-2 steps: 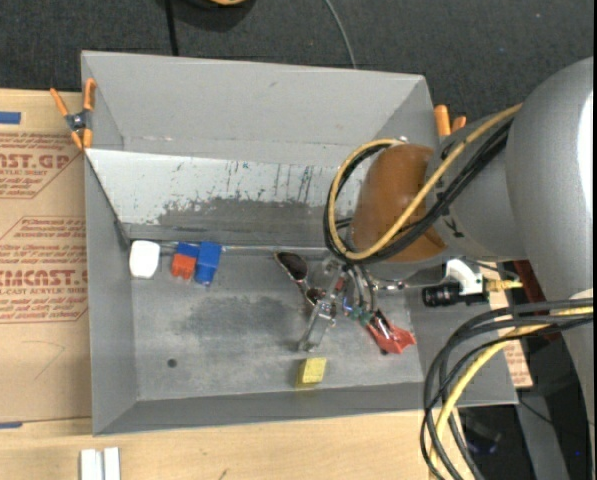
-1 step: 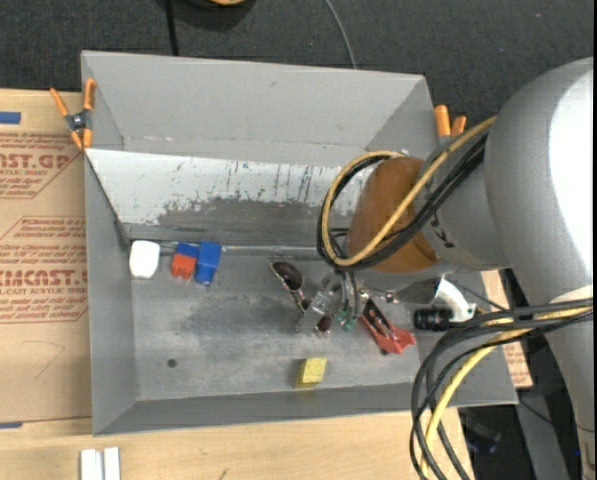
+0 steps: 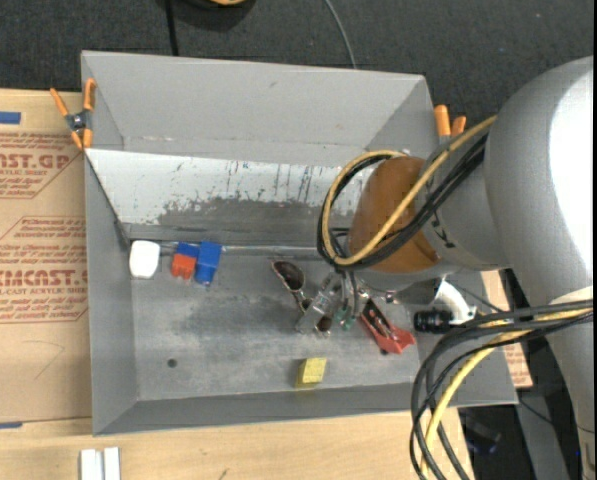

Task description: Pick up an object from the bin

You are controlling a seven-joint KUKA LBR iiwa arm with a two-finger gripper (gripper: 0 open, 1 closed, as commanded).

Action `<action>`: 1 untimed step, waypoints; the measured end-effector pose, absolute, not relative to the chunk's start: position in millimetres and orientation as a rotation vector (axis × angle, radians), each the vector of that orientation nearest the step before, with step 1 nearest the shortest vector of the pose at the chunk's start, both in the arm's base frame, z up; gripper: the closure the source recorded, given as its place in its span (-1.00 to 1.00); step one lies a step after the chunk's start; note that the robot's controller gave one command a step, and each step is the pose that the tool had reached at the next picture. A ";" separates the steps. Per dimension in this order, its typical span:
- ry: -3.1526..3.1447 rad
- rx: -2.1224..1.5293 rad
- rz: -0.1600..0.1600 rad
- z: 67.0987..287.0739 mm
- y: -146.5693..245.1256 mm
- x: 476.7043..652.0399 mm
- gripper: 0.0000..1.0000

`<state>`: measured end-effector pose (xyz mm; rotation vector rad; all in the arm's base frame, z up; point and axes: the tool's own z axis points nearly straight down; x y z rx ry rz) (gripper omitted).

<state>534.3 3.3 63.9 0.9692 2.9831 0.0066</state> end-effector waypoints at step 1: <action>2.974 1.004 0.006 68.3 3.4 533.6 1.00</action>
Offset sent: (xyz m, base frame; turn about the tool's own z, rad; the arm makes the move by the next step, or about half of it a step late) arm 0.0000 0.0000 0.0178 0.0000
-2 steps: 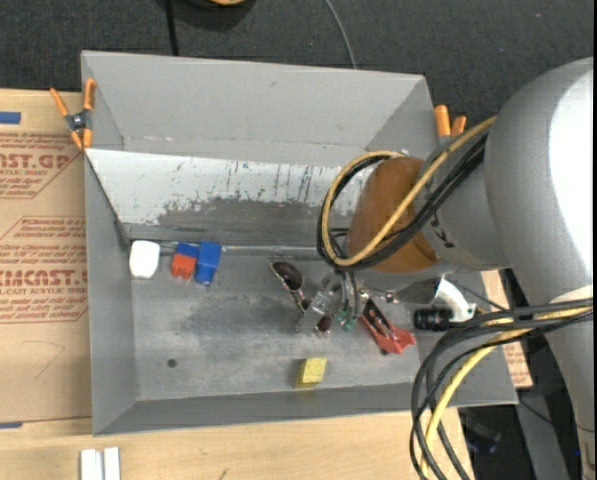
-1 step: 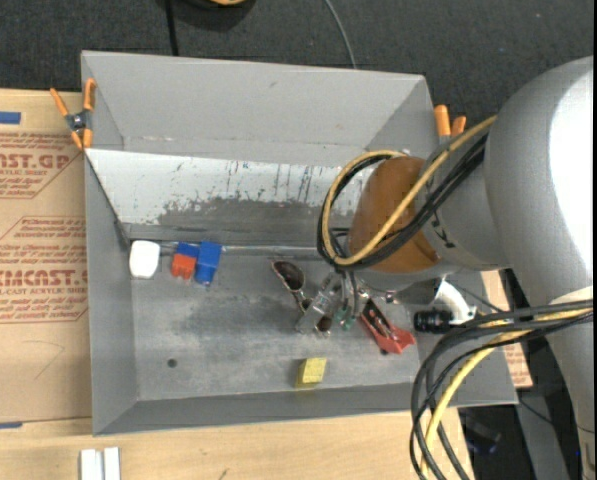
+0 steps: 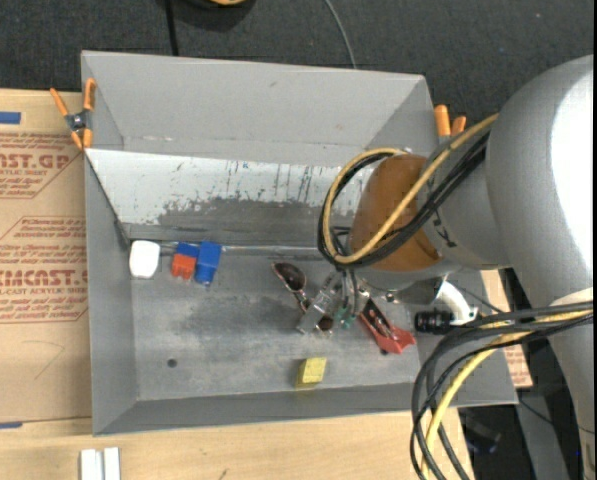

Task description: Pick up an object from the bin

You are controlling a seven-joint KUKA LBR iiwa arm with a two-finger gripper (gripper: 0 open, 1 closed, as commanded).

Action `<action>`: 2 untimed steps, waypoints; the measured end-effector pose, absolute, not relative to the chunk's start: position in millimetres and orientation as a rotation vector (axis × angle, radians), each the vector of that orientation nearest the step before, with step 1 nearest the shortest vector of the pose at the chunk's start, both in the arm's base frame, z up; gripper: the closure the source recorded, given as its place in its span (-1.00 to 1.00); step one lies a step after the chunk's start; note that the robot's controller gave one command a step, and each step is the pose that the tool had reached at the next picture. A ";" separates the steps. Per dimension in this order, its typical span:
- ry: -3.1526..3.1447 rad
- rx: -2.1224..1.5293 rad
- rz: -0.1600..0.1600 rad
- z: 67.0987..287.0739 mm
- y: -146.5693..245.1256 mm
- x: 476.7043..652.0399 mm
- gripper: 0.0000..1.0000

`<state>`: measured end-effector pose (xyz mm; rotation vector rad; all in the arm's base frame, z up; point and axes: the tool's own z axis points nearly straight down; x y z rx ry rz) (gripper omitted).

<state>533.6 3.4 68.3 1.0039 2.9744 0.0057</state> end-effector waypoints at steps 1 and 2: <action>2.978 0.987 0.006 74.1 3.6 534.0 1.00; 2.987 0.962 0.005 78.8 3.5 533.7 1.00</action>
Offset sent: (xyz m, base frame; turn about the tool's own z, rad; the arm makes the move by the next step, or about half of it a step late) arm 0.0000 0.0001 0.0252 0.0000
